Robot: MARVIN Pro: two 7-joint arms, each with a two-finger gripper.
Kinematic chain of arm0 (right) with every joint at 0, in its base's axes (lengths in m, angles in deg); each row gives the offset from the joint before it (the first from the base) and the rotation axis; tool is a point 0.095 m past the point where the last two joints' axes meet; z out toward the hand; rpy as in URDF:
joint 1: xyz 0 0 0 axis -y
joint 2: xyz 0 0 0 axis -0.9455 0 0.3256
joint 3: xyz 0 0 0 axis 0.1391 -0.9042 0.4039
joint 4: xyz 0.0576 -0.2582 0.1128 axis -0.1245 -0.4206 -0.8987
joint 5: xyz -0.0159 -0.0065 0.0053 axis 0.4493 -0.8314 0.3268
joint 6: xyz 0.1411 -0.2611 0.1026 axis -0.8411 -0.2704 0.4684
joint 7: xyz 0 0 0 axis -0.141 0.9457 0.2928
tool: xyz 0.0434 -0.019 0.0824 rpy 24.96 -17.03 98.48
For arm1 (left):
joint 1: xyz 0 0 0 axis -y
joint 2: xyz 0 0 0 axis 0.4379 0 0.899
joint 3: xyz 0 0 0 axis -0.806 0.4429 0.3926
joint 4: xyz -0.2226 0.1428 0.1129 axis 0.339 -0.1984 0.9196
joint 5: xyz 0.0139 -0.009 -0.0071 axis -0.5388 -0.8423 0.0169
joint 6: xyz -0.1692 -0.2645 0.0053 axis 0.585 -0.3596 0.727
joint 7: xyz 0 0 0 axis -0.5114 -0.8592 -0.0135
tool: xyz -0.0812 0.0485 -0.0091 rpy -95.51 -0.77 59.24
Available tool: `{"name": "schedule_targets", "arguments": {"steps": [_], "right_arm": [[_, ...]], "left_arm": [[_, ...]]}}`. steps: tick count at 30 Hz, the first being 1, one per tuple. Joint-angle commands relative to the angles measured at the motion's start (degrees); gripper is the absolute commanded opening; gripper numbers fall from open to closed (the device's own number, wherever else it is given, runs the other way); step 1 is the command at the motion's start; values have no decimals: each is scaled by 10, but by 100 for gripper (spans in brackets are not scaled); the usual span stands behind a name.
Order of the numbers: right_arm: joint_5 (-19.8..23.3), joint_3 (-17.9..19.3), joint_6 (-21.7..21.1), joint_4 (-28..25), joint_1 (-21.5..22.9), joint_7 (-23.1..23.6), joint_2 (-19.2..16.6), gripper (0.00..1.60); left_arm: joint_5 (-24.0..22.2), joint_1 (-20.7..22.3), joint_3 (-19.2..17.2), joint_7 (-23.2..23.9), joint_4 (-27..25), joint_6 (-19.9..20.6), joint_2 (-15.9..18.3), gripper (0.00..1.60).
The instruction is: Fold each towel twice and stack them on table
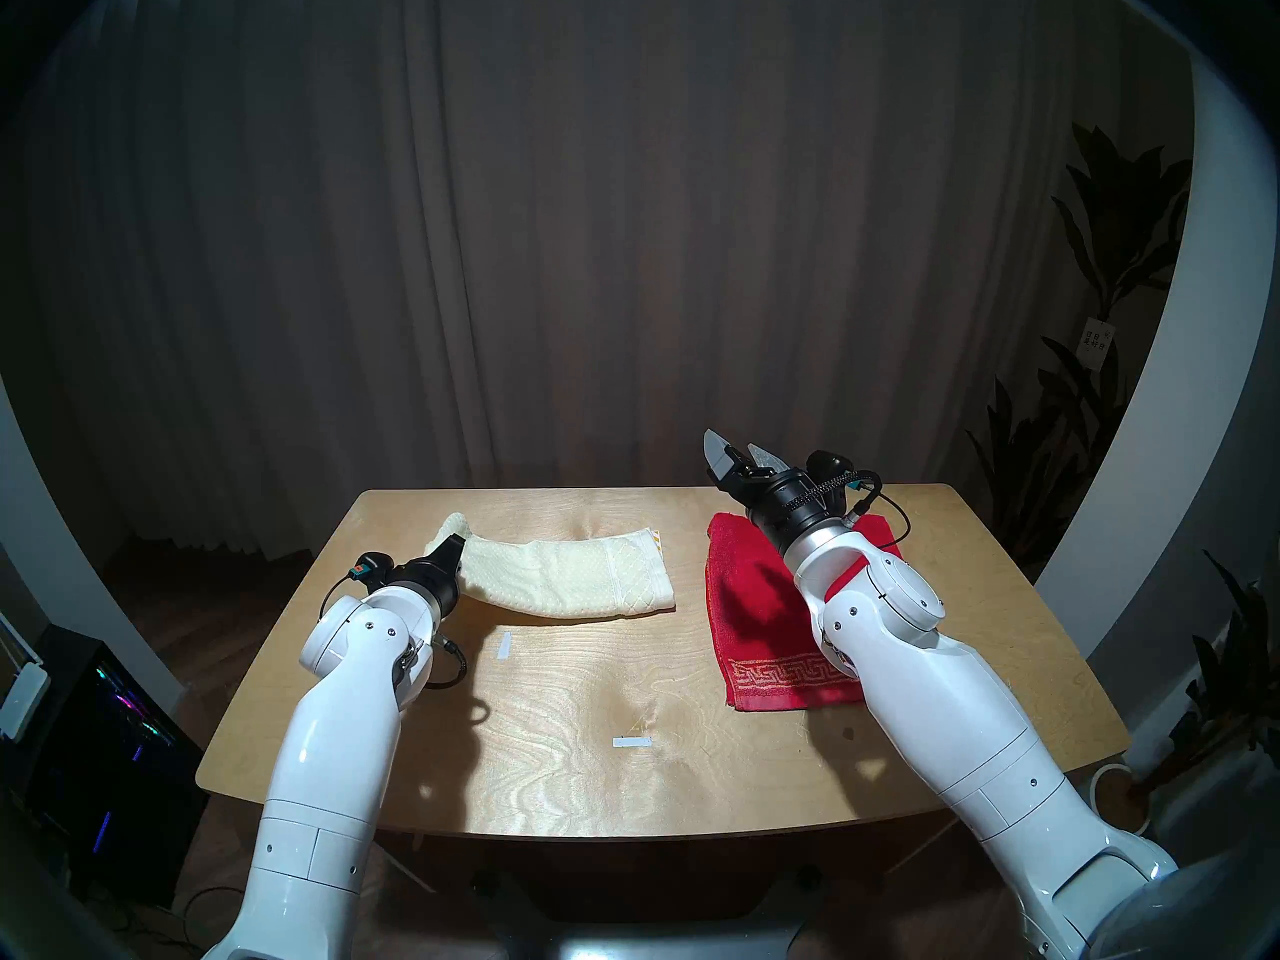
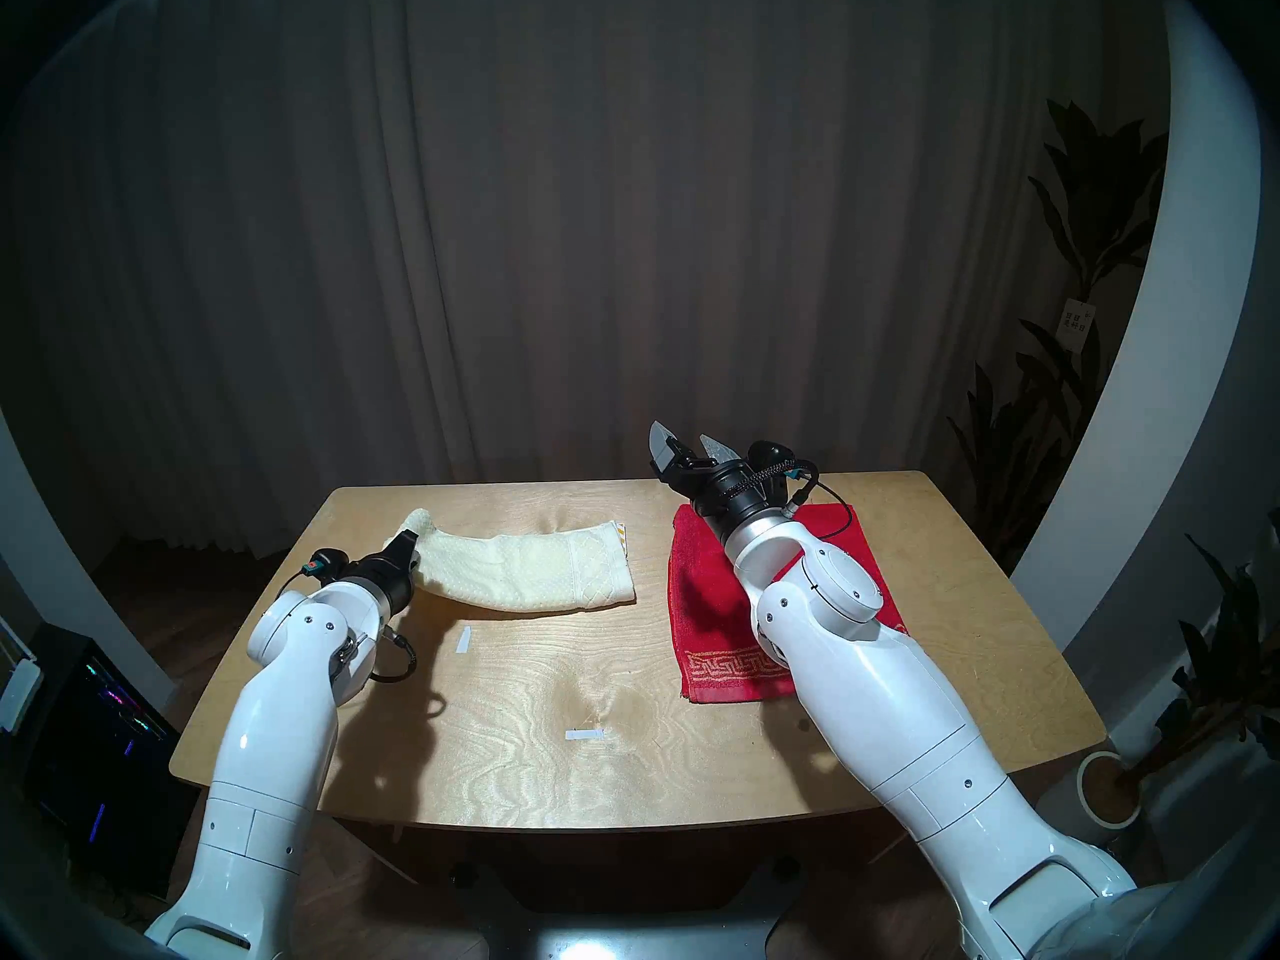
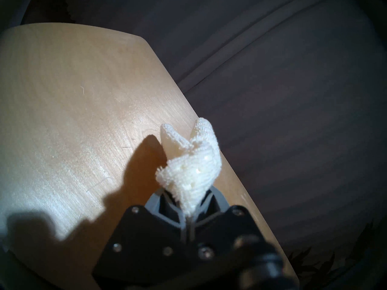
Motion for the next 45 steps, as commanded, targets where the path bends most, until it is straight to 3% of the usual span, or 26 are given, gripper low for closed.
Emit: {"name": "schedule_targets", "arguments": {"steps": [1,14,20,26,45], "right_arm": [[6,6,0,-15,1,1,0,160],[22,42,7,-8,-11,-3,-21,160],[26,60,10,1,-14,-2,-33,160],[34,79,12,8,-17,3,-44,160],[66,112,9,18,-39,31,-67,160]], "left_arm": [[14,14,9,13,-22,0,11,0],[39,59,40,25,-5,9,22,0],[63,78,94,27,-5,18,10,0],[127,91,159,24,-4,2,8,0],[228,136,274,17,73,-35,-37,0]]}}
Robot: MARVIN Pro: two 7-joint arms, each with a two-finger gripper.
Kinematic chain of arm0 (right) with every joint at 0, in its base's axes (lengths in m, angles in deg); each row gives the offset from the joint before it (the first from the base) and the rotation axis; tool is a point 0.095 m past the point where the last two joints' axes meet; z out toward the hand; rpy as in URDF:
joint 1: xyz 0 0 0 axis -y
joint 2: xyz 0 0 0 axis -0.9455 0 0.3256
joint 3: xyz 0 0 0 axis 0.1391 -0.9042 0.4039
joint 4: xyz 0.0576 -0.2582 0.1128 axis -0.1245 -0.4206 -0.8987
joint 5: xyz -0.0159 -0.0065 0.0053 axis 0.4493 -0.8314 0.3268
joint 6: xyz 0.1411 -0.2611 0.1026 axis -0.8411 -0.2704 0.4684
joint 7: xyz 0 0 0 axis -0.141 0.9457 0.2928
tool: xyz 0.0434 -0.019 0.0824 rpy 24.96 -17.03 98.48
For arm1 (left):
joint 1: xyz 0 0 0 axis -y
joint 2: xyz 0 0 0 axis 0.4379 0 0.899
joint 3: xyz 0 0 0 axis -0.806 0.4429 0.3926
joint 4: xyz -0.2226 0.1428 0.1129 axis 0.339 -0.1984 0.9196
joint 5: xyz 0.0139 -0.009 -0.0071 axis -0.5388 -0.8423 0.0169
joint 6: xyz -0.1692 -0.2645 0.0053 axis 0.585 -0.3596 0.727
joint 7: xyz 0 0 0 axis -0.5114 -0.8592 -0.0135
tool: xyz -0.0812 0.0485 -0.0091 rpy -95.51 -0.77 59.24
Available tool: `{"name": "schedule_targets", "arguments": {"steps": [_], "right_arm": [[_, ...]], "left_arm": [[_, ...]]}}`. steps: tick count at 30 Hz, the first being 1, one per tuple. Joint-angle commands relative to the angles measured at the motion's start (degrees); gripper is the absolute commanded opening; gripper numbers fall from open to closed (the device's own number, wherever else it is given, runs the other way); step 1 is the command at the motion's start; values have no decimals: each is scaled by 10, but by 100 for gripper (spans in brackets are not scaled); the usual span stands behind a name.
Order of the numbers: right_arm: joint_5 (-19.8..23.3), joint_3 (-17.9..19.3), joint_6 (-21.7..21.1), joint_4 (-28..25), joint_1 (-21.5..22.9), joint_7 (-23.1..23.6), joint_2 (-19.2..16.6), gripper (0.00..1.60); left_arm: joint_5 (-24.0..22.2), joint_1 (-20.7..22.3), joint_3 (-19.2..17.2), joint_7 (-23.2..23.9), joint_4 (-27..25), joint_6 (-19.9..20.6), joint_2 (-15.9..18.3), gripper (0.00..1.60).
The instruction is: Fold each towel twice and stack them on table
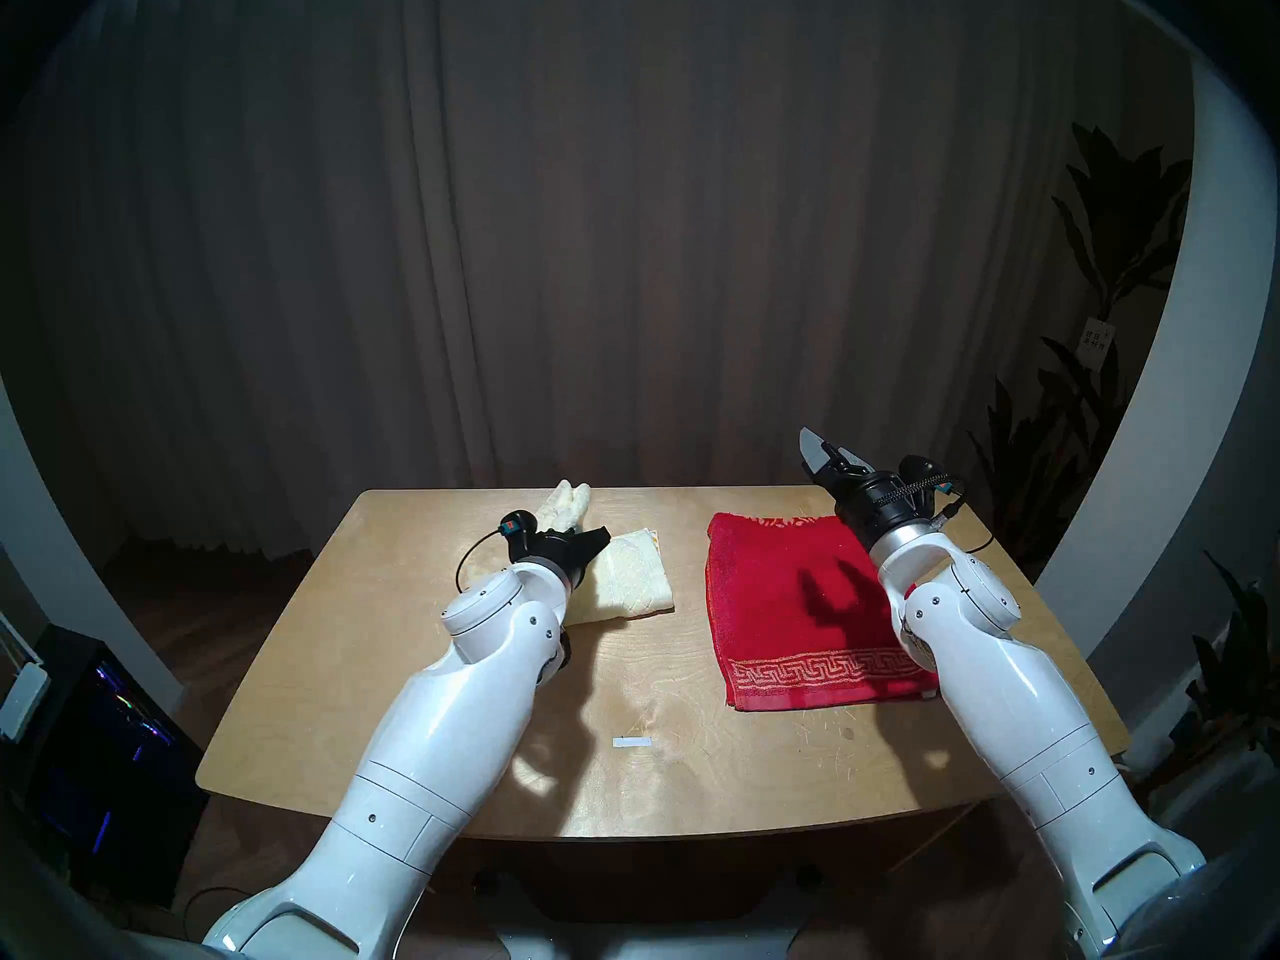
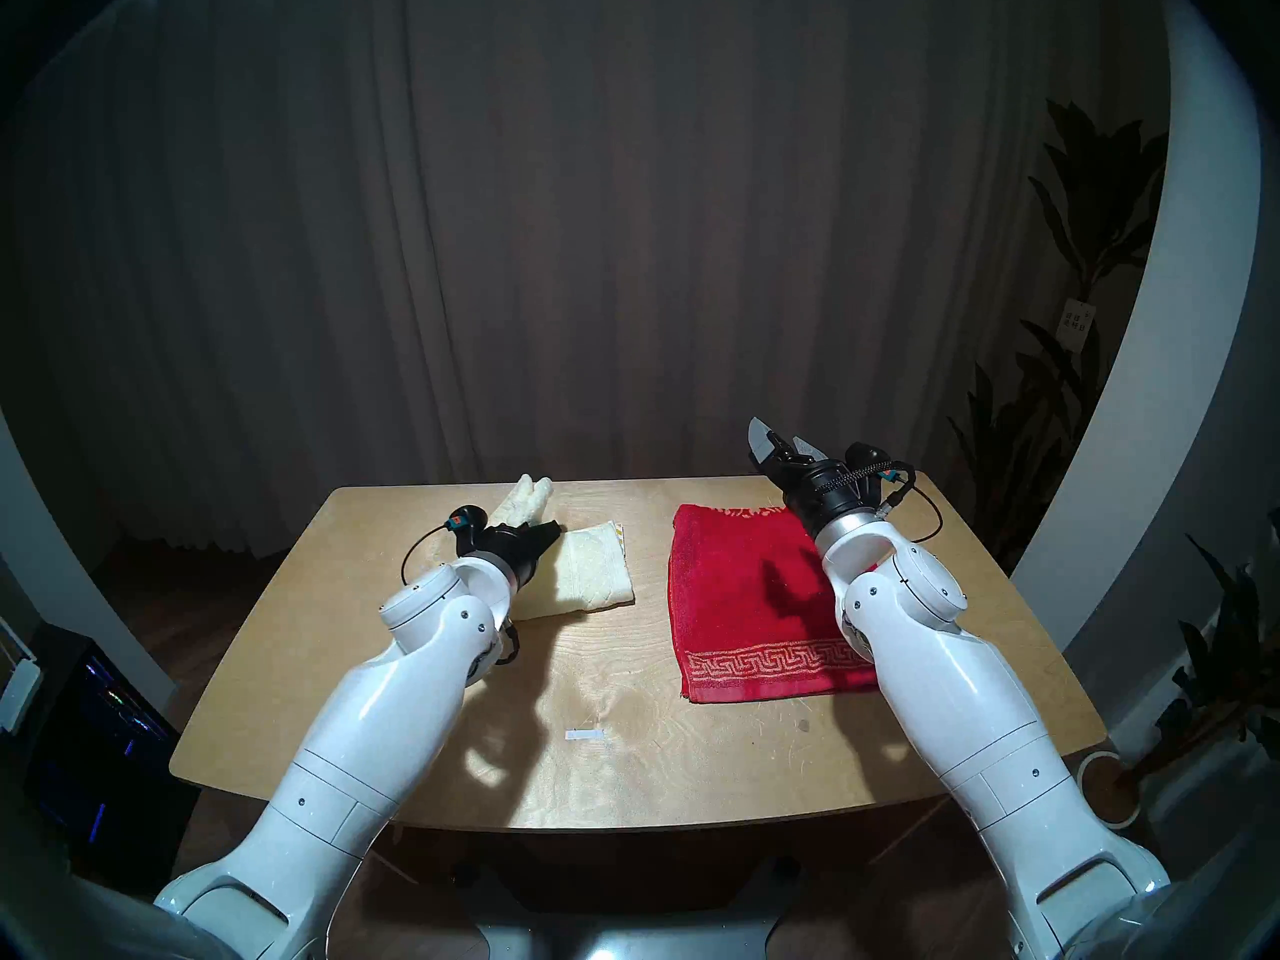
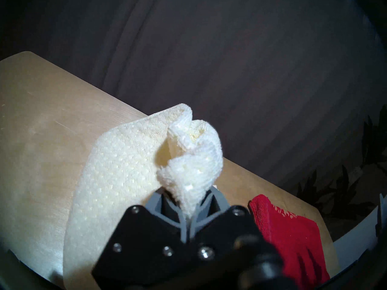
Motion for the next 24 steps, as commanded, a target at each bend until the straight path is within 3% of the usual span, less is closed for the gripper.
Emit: {"name": "schedule_targets", "arguments": {"steps": [1,8,20,22,23,24], "right_arm": [[9,9,0,-8,-3,14,-9,160],[18,12,-3,-7,-4,19,-12,160],[25,14,-1,-9,-6,26,-19,160],[27,15,0,-11,-6,26,-20,160],[30,15,-2,-12,-7,27,-20,160],[41,17,-11,-15,-7,29,-19,160]], "left_arm": [[36,40,39,2,19,-13,-21,0],[49,44,58,-2,35,-25,-35,0],[72,49,88,-21,43,-6,-35,0],[70,52,91,-24,55,0,-39,0],[30,51,71,-22,61,20,-53,0],[46,58,81,-24,70,15,-51,22]]}}
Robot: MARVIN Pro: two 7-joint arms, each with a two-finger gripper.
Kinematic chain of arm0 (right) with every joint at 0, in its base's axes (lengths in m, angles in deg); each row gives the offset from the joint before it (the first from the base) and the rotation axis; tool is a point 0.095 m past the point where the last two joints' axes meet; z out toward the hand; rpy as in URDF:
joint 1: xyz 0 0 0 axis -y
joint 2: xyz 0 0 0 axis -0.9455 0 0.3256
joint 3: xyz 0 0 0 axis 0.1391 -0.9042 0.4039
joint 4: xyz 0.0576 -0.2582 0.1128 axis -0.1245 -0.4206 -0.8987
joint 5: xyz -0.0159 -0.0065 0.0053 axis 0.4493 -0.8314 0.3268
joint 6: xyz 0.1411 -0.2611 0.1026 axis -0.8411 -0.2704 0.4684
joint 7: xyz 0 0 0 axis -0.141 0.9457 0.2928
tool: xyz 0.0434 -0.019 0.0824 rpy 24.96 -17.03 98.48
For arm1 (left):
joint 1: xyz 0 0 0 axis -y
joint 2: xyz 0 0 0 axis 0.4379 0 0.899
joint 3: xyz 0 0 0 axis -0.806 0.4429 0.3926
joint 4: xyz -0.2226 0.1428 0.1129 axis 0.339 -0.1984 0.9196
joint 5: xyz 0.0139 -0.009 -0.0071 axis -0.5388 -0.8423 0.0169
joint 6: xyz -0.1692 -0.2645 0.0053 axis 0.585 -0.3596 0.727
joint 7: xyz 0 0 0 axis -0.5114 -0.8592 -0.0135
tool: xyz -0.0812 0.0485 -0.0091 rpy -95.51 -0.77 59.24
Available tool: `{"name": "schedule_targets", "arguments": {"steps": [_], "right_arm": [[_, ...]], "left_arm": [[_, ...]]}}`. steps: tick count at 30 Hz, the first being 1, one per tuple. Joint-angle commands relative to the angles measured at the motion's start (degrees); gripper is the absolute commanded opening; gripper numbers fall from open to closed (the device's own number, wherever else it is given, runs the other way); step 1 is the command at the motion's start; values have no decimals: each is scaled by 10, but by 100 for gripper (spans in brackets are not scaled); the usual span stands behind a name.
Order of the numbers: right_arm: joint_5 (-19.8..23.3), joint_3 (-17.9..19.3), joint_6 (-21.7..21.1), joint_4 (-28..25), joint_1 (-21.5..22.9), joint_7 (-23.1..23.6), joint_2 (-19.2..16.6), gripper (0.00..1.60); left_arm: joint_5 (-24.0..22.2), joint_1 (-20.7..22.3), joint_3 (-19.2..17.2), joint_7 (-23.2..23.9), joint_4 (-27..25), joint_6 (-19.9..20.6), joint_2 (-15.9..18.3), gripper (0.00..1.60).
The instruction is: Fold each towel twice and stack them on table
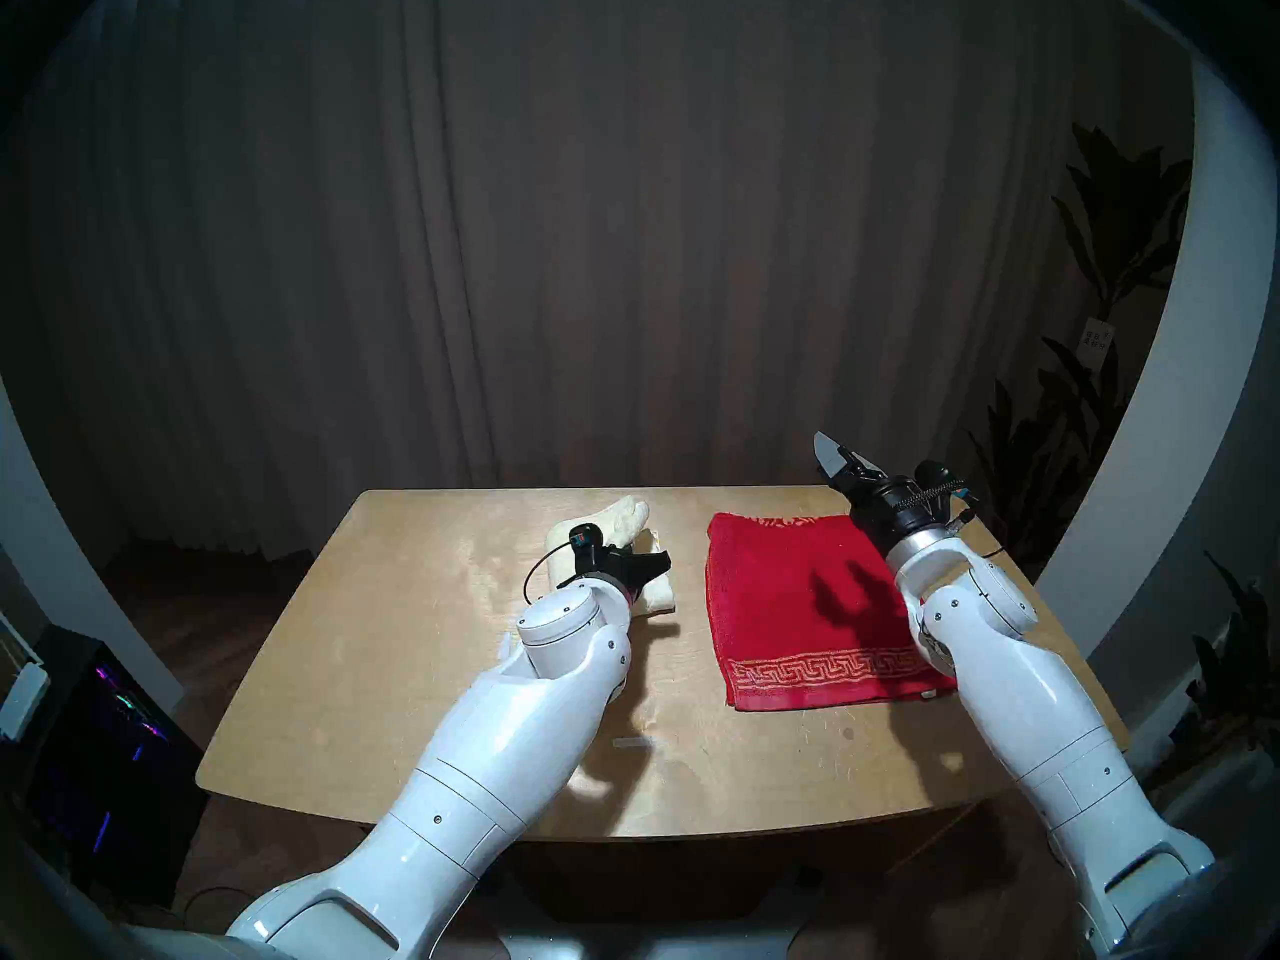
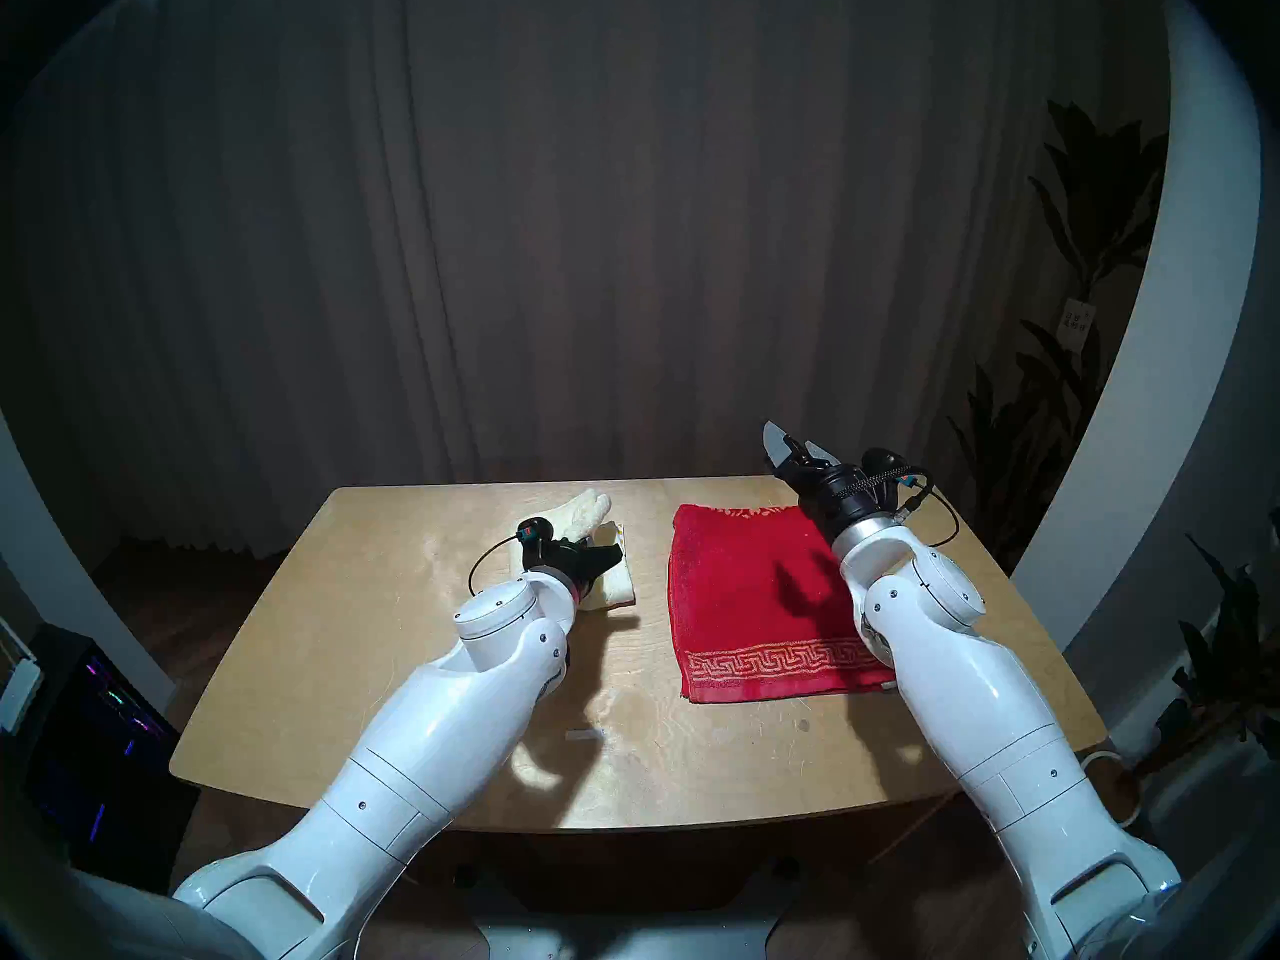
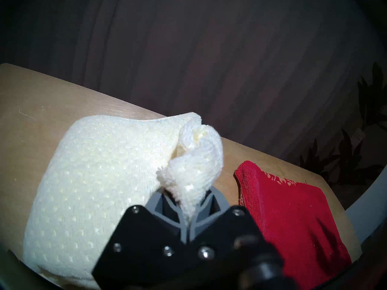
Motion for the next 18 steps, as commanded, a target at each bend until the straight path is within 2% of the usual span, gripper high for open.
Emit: {"name": "schedule_targets", "arguments": {"steps": [1,2,4,7,8,10,11,12,13,15,17,18], "right_arm": [[16,7,-9,-18,2,7,-2,160],[14,6,-7,-19,2,8,-3,160],[17,7,-8,-22,3,7,-4,160],[19,8,-9,-25,3,5,-5,160],[19,8,-10,-25,4,5,-6,160],[21,9,-13,-25,4,5,-8,160],[21,9,-15,-25,5,6,-10,160],[21,9,-18,-24,6,6,-12,160],[22,10,-20,-25,6,0,-12,160],[25,11,-24,-22,10,2,-13,160],[22,11,-24,-20,13,2,-14,160],[23,11,-26,-19,15,2,-14,160]], "left_arm": [[-16,30,-5,-2,23,20,-23,43],[-16,31,-5,-1,26,20,-25,61],[-15,35,-4,-4,35,21,-30,61],[-43,36,-19,-2,41,28,-42,81],[-33,39,-12,-2,43,29,-37,87],[-52,35,-22,5,43,28,-43,124],[-47,34,-18,4,37,29,-40,127],[-62,28,-26,7,31,32,-45,115],[-59,27,-23,4,26,34,-43,119],[-63,22,-22,3,14,39,-43,139],[-61,18,-18,6,4,41,-39,142],[-64,16,-18,5,-1,44,-40,136]]}}
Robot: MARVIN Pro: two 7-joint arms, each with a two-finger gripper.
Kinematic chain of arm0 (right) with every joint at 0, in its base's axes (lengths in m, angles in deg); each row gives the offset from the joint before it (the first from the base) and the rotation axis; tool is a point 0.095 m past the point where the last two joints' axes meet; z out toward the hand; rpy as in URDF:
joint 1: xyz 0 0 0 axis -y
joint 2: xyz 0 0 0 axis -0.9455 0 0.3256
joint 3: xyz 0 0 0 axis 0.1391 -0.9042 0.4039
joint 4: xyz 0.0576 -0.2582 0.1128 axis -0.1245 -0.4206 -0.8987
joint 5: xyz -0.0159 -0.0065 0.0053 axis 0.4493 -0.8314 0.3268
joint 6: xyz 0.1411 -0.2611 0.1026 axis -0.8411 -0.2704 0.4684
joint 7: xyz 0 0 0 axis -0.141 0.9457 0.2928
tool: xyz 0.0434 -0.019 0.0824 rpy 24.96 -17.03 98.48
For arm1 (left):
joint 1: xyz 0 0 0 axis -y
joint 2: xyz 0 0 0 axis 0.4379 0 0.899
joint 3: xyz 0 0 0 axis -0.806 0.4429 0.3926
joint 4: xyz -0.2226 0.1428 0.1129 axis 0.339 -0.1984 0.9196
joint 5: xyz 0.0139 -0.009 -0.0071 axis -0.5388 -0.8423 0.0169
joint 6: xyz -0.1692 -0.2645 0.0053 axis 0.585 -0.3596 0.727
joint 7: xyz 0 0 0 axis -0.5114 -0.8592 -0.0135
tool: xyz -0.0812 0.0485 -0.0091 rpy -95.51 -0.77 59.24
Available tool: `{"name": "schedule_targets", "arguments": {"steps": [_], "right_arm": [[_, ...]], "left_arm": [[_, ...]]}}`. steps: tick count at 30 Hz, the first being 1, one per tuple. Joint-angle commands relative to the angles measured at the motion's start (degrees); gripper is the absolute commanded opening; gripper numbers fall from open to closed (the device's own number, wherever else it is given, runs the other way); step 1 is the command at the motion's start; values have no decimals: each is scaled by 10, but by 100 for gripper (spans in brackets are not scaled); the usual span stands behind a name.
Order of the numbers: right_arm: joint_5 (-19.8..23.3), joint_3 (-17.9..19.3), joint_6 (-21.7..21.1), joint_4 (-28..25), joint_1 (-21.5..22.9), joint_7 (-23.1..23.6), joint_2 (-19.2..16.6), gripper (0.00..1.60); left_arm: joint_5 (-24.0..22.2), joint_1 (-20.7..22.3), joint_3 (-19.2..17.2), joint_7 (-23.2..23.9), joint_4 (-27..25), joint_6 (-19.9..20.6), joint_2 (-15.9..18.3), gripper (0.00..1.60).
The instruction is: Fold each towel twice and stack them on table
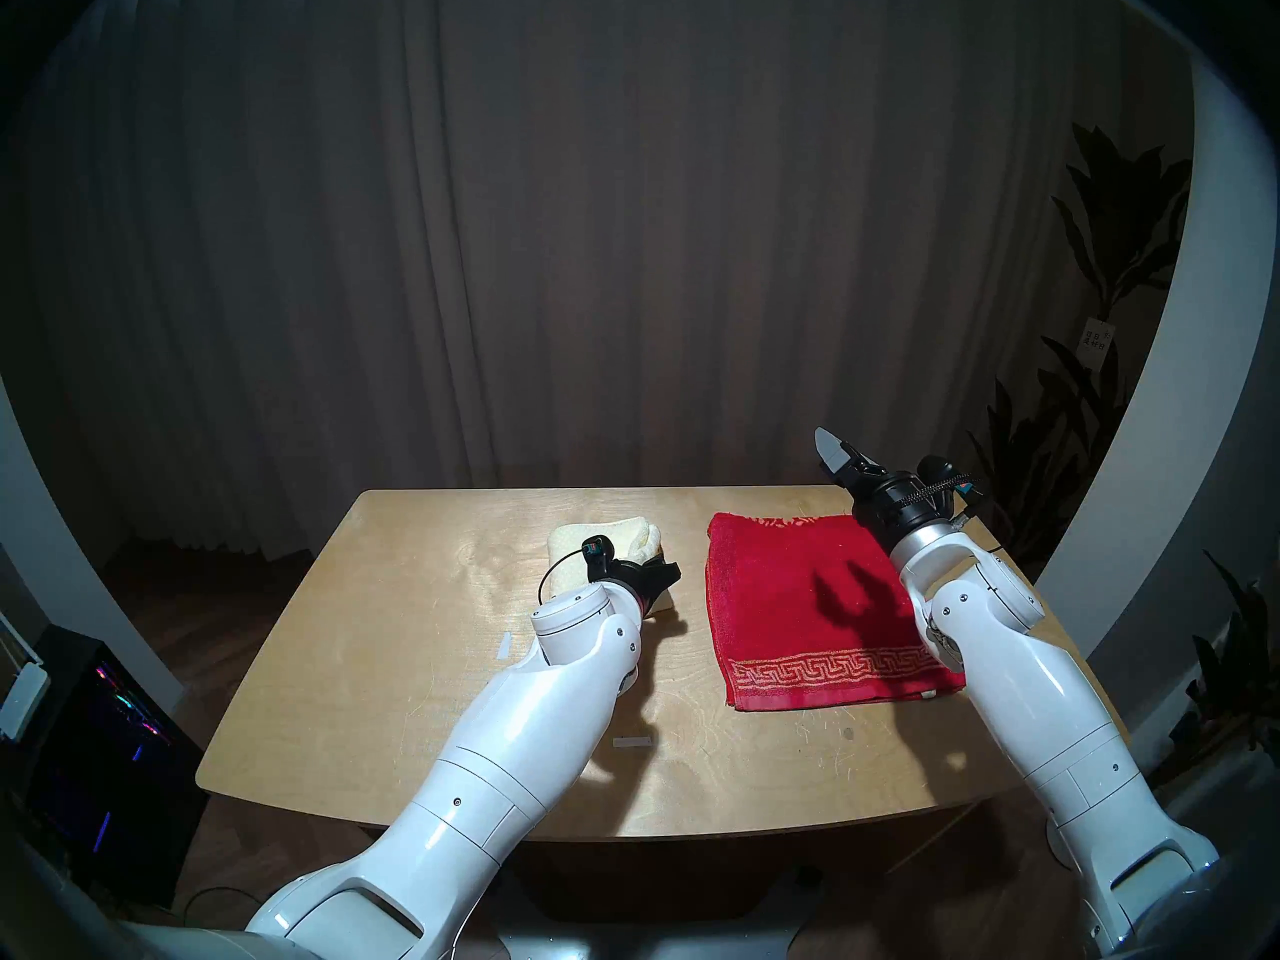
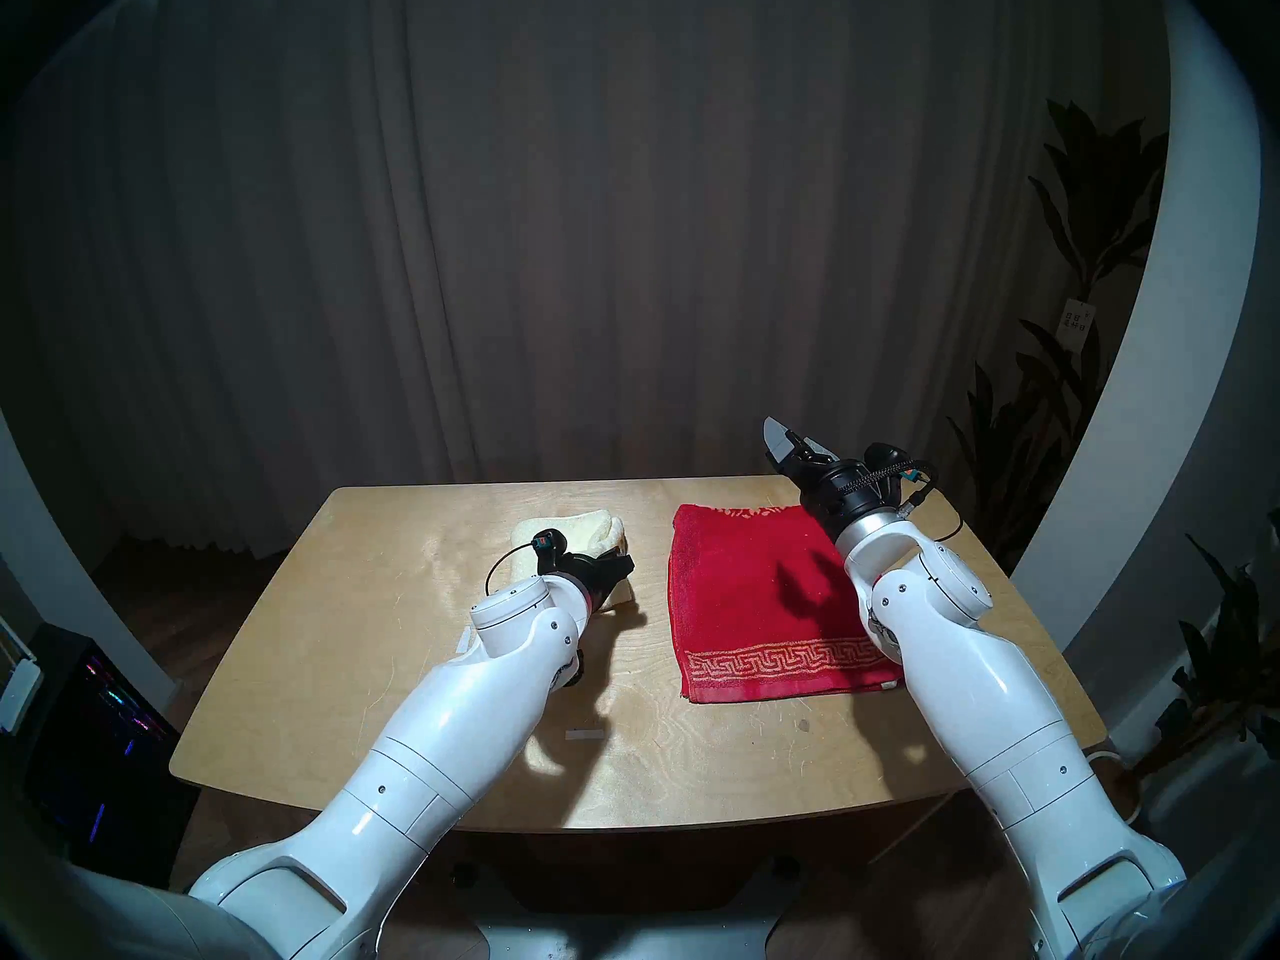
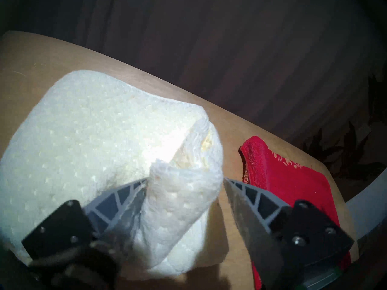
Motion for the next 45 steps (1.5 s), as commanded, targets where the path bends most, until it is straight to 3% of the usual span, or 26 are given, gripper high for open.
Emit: {"name": "schedule_targets", "arguments": {"steps": [1,5,7,9,12,14,15,19,24,31,32,38,44,45], "right_arm": [[-2,6,-1,-7,17,0,-4,160],[-4,3,-2,-2,24,3,-4,160],[-5,2,-3,1,26,4,-4,160],[-5,1,-4,2,27,6,-5,160],[-7,0,-5,5,29,8,-7,160],[-8,-1,-6,9,30,9,-8,160],[-10,-1,-6,10,31,8,-8,160],[-13,2,-8,15,27,5,-13,160],[-6,10,-13,19,12,0,-17,160],[24,29,-22,-4,-28,-17,-15,160],[31,32,-26,-10,-37,-22,-14,160],[76,54,-51,-42,-86,-49,-15,160],[115,87,-73,-61,-129,-83,-28,160],[119,87,-77,-57,-121,-88,-29,160]], "left_arm": [[-7,-2,4,6,-44,4,-6,133],[-9,-11,8,8,-59,8,-3,132],[-10,-15,11,9,-61,10,-3,117],[-21,-19,9,17,-63,13,-4,116],[-31,-29,14,41,-70,14,1,124],[-39,-38,13,56,-76,9,3,139],[-40,-43,14,64,-80,3,5,158],[-36,-70,10,88,-113,-36,16,160],[-78,-104,-31,133,-153,-84,18,160],[-154,-180,-88,151,-217,-89,33,160],[-165,-169,-86,156,-206,-90,35,160],[-213,-224,-103,175,-265,-82,37,160],[-258,-245,-104,184,-289,-72,30,160],[-264,-244,-104,186,-282,-72,28,160]]}}
